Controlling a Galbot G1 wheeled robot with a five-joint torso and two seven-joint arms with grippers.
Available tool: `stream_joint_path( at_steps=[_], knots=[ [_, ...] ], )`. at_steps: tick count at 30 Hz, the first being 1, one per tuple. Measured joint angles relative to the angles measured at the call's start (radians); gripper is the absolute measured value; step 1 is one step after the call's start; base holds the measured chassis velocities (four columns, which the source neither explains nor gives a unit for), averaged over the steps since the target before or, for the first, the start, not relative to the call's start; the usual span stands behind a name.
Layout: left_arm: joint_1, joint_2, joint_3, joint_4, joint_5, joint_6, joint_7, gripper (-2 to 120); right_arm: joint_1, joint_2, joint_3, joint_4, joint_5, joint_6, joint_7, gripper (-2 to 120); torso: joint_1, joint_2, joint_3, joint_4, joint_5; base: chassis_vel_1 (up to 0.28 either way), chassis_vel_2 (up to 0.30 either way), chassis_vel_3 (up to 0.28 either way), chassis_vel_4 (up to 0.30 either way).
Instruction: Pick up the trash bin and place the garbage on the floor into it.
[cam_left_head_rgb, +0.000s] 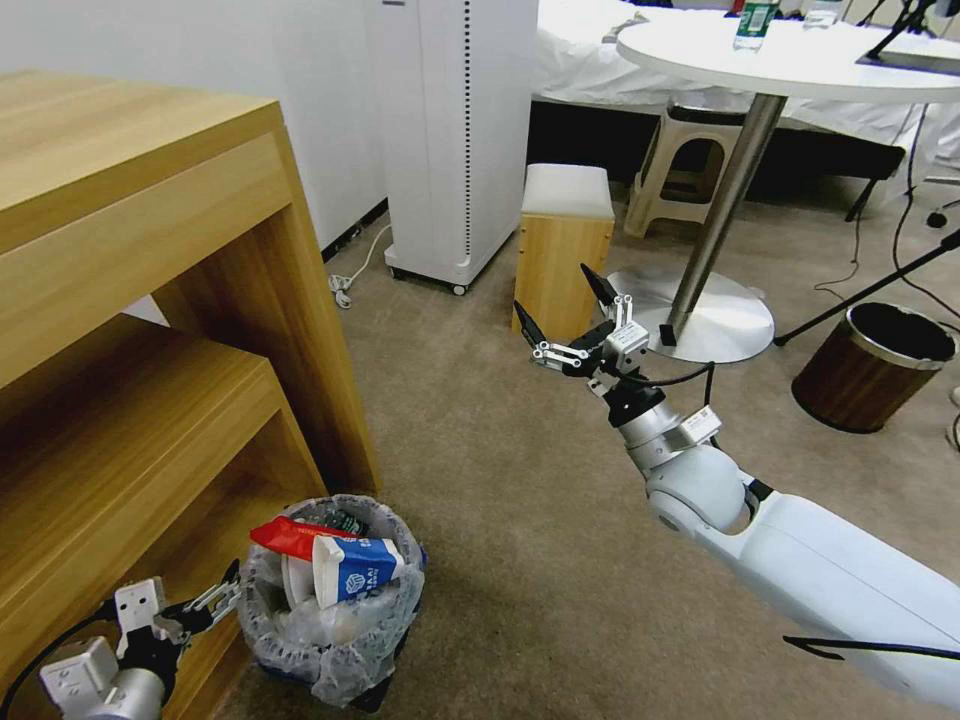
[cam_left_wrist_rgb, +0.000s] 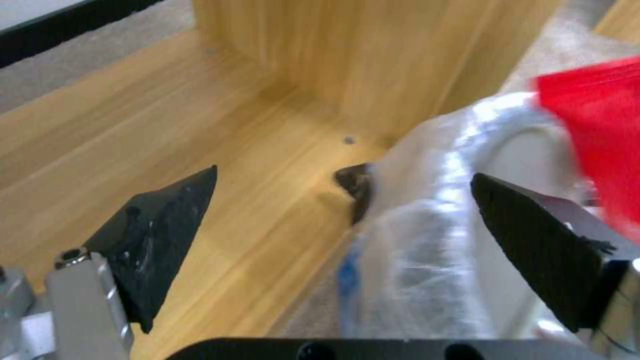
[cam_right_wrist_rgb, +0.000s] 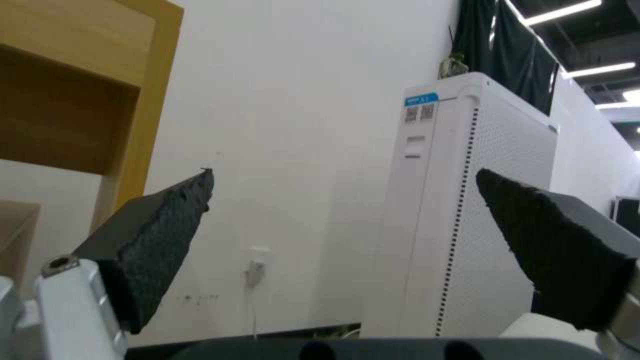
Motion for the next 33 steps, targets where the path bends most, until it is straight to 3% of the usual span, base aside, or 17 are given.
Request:
stream_joint_path(
  at_steps=[21,33],
  knots=[
    [0.07,-0.038,0.043,-0.152,0.107,-0.017,0.042,100,-0.043,0.008,0.019,0.0,-0.005,-0.005,0.0,100,0.0,0.0,0.0,-0.0004,0.0004,0.0,0.0,0.0,0.0],
    [0.075,-0.084,0.053,-0.186,0.239,-0.061,0.108,100,-0.177,0.002,0.155,0.021,0.005,-0.006,0.032,100,0.0,0.0,0.0,-0.0004,0.0001,0.0,0.0,0.0,0.0]
  ],
)
